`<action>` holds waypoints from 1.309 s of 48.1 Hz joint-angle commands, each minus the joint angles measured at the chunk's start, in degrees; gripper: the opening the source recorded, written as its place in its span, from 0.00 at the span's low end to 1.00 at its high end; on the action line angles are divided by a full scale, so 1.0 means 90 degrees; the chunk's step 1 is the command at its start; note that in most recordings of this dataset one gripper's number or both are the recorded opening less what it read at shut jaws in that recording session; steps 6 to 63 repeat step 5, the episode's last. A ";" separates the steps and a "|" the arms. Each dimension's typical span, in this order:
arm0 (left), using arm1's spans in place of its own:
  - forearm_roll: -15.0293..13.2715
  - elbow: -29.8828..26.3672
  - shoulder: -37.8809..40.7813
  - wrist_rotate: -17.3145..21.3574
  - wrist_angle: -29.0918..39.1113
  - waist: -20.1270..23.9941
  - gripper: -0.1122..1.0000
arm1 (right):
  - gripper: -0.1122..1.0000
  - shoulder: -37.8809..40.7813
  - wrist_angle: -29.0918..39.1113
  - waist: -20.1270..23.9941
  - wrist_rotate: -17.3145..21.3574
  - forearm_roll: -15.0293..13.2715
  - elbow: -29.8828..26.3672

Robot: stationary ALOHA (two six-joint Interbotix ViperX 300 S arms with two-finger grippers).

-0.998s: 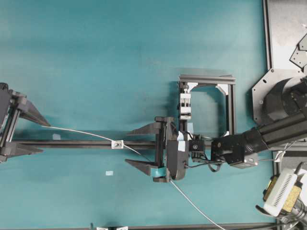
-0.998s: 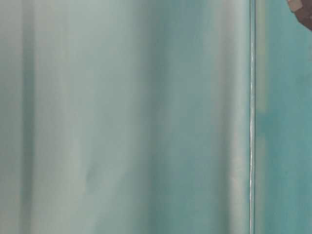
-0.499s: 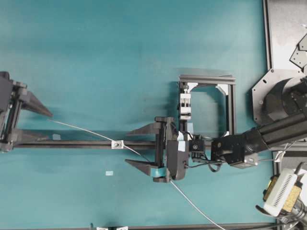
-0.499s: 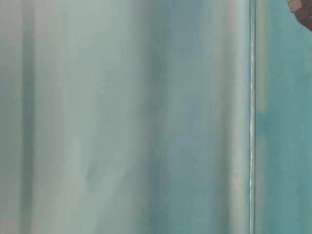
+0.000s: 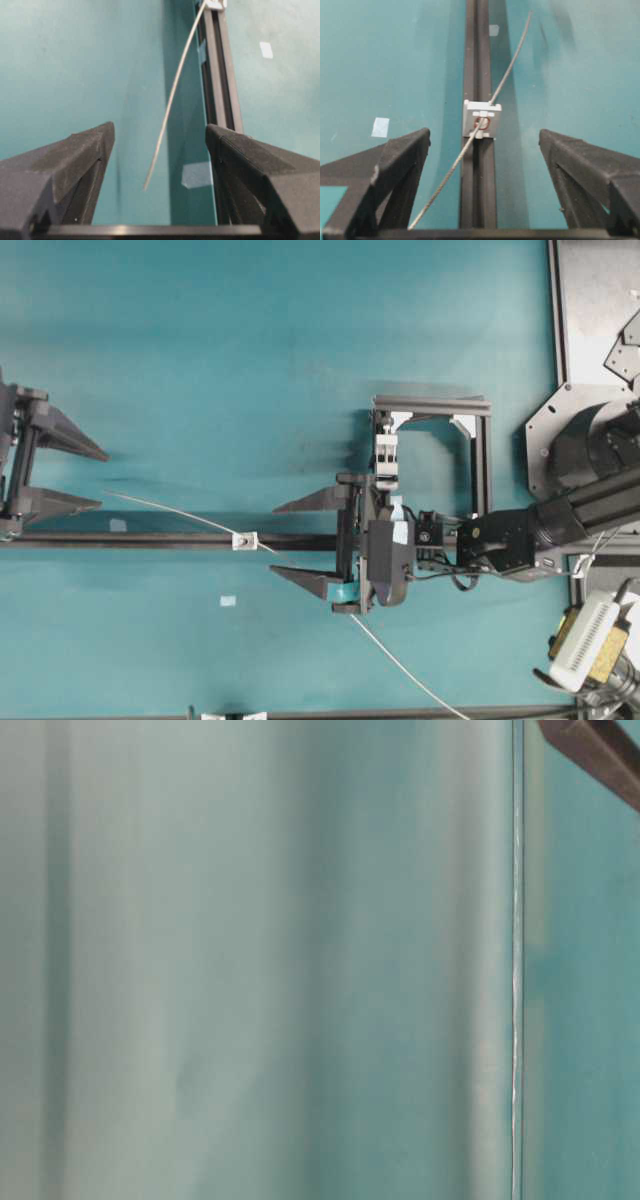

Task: Insert the wire into the hole on the right side and pull it with the left arm.

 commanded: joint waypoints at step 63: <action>0.0020 -0.0049 -0.0234 0.0186 -0.0020 0.0098 0.93 | 0.95 -0.0283 -0.0039 -0.0117 -0.0010 -0.0020 0.0059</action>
